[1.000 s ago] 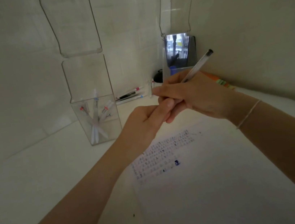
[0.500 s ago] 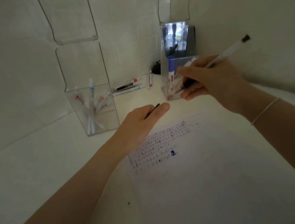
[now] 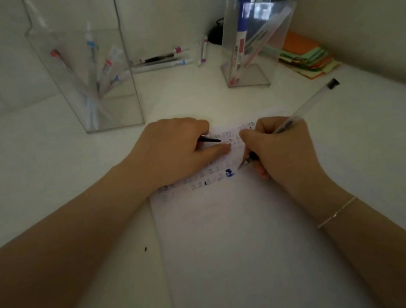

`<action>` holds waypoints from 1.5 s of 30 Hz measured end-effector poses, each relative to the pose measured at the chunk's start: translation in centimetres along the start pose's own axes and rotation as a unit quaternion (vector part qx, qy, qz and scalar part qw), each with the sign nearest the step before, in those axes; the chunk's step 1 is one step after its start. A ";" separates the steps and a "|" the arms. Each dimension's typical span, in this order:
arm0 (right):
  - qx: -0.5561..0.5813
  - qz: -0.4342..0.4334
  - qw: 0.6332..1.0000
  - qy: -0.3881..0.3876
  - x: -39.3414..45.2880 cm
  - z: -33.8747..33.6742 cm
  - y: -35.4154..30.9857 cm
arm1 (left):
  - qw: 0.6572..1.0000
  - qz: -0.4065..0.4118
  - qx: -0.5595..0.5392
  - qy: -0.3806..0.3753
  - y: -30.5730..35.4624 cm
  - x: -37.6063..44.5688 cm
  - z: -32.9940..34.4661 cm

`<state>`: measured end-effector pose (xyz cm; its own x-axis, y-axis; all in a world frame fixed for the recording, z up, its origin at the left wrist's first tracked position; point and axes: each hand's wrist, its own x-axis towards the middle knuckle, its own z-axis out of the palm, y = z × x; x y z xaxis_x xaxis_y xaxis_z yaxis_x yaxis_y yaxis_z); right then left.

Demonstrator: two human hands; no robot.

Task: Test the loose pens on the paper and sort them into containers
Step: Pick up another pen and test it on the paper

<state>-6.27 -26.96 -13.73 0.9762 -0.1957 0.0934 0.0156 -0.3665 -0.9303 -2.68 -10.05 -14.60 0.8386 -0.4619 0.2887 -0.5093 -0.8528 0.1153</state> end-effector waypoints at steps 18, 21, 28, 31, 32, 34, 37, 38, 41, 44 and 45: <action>-0.022 -0.029 0.999 0.008 -0.5 0.3 -0.3 | 0.999 0.005 0.020 0.024 -0.2 0.0 0.5; -0.016 -0.026 0.999 0.014 -0.4 0.3 -0.2 | 1.000 0.006 0.017 0.026 -0.3 0.1 0.5; -0.008 -0.038 0.999 0.005 -0.5 0.3 0.1 | 1.000 0.005 0.017 0.025 -0.3 0.1 0.4; 0.002 -0.036 0.999 0.003 -0.4 0.2 0.2 | 1.000 0.008 0.017 0.025 -0.2 0.0 0.4; 0.004 -0.035 0.999 0.008 -0.3 0.2 0.3 | 0.999 0.008 0.017 0.026 -0.3 0.0 0.4; 0.000 -0.044 0.999 0.025 -0.2 0.3 0.4 | 0.999 0.009 0.016 0.028 -0.3 0.0 0.5; 0.007 -0.056 0.998 0.039 -0.1 0.2 0.5 | 0.999 0.016 0.015 0.037 -0.2 -0.1 0.5; 0.033 -0.047 0.998 0.036 0.0 0.0 0.5 | 0.999 0.018 0.008 0.046 -0.1 -0.1 0.4; 0.215 -0.002 0.976 0.024 0.2 -1.0 0.2 | 0.994 0.022 -0.076 0.073 0.0 -0.3 -0.1; 0.412 0.043 0.910 0.011 0.5 -1.5 -0.2 | 0.987 0.079 -0.119 0.072 0.3 -0.3 -0.4; 0.459 0.062 0.886 0.005 0.5 -1.4 -0.3 | 0.987 0.098 -0.111 0.063 0.4 -0.3 -0.4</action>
<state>-6.08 -28.27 -12.91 0.9809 -0.1922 -0.0304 0.0823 0.5516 -0.8301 -3.18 -10.16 -14.30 0.6960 -0.5666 0.4410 -0.7011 -0.6688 0.2473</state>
